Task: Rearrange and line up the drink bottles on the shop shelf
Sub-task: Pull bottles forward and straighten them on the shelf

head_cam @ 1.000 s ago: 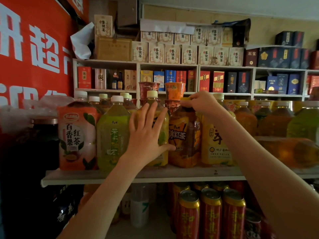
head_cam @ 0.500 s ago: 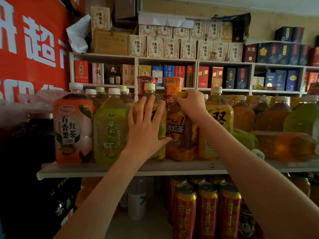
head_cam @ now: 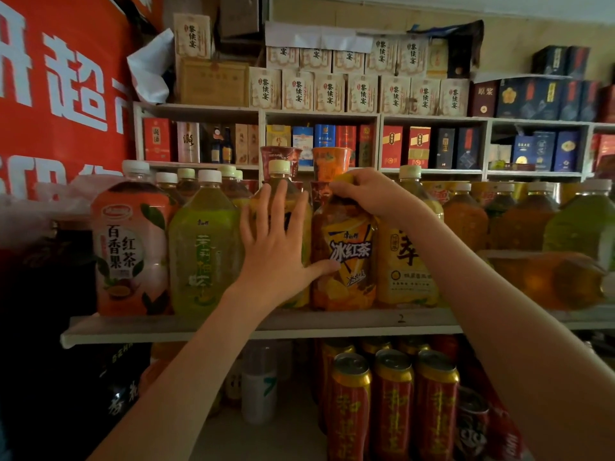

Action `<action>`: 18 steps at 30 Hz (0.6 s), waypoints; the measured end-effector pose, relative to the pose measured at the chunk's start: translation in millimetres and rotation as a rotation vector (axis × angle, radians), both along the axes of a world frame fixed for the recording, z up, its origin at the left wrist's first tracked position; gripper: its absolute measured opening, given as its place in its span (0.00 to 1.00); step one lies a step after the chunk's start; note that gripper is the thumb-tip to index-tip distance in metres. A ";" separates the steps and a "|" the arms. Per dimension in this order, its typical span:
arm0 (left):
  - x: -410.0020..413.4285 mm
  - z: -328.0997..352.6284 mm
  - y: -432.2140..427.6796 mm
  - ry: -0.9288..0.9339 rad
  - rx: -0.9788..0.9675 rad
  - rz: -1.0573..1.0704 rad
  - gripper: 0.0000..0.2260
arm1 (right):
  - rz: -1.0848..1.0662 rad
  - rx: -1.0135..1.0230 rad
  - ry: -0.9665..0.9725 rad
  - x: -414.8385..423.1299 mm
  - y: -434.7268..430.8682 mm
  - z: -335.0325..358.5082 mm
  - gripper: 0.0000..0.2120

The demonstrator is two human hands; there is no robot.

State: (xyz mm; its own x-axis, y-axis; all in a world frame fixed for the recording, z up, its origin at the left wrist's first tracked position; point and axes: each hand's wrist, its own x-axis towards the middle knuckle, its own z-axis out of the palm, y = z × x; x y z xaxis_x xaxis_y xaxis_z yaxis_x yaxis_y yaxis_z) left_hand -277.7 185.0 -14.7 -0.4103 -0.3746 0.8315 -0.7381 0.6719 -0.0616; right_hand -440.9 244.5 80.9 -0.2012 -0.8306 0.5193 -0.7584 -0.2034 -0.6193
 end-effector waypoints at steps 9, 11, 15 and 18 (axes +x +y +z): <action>-39.2 -10.9 39.0 0.138 -0.028 -0.177 0.46 | -0.156 -0.293 0.262 -9.1 19.3 -12.3 0.20; -58.7 -13.5 49.8 0.123 -0.085 -0.240 0.43 | -0.206 -0.390 0.279 -24.0 41.1 -16.4 0.17; -97.4 -28.3 65.0 0.079 -0.188 -0.318 0.40 | -0.381 -0.450 0.239 -66.9 81.5 -38.2 0.12; -123.3 -39.1 75.3 0.040 -0.200 -0.311 0.41 | -0.553 -0.156 0.288 -96.9 100.4 -54.8 0.17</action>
